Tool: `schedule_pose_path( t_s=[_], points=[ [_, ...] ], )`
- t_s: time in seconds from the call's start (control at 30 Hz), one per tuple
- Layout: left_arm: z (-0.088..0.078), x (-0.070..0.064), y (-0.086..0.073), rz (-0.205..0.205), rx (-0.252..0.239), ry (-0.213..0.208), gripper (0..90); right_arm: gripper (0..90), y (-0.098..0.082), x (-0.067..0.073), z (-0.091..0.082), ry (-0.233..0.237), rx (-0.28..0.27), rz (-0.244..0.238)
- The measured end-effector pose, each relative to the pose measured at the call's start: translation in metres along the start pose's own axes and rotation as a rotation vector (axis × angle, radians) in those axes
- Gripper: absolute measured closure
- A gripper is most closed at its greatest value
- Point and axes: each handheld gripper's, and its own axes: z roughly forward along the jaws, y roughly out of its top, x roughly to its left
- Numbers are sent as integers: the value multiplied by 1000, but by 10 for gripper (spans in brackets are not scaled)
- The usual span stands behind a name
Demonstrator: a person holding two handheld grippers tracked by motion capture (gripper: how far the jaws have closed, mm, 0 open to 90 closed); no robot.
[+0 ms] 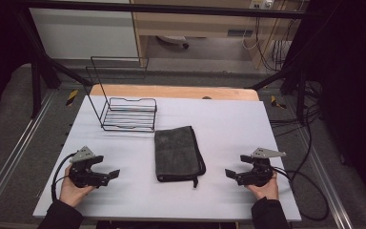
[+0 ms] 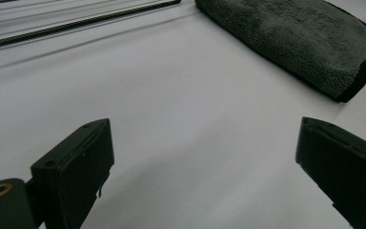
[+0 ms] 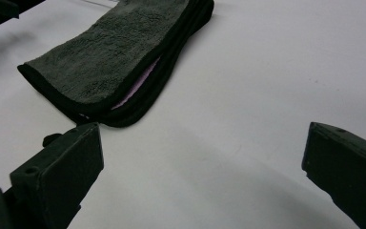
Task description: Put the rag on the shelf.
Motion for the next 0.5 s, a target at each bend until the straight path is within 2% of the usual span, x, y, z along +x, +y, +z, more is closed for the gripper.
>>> schedule_pose_path(
  t_s=[0.33,0.5],
  points=[
    [12,-22,15,16,14,-13,65,15,1,0,1,-5,7,-2],
    [19,-35,24,49,26,-18,70,48,5,7,3,5,9,-22]
  ],
)
